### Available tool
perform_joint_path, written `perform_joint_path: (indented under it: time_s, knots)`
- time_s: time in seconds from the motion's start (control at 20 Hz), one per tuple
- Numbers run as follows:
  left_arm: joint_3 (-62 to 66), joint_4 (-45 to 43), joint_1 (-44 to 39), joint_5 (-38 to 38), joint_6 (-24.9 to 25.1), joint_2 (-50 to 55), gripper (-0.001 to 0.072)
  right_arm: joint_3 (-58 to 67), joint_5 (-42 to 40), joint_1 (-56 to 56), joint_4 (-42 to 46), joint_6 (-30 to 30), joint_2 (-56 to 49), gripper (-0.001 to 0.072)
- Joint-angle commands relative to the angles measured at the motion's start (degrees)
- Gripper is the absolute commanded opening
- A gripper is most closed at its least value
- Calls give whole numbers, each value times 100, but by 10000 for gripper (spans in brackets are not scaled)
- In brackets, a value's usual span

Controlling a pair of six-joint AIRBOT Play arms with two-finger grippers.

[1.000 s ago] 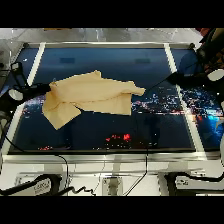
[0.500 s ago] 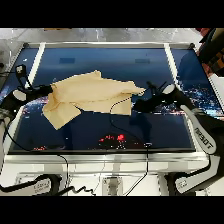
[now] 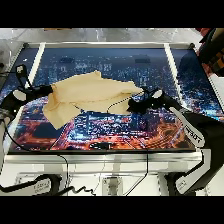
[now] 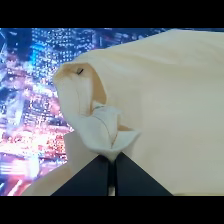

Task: Fold the clothes and pants, and hang the long-sleeved shirts on hangers.

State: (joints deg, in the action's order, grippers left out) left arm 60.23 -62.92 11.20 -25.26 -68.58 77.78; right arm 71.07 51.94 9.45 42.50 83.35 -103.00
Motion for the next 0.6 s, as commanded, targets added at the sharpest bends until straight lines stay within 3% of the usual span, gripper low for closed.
perform_joint_path:
  time_s: [0.0,0.35,0.55]
  knots:
    - [2,0,-2,-199,2,-186,19,227,15,31,-212,-369,85,7]
    - [35,-2,341,-92,2,-2015,19,1027,61,-1047,1287,-498,2437,7]
    - [35,-2,531,396,2,-3462,19,1132,66,-1635,1578,-1049,4325,7]
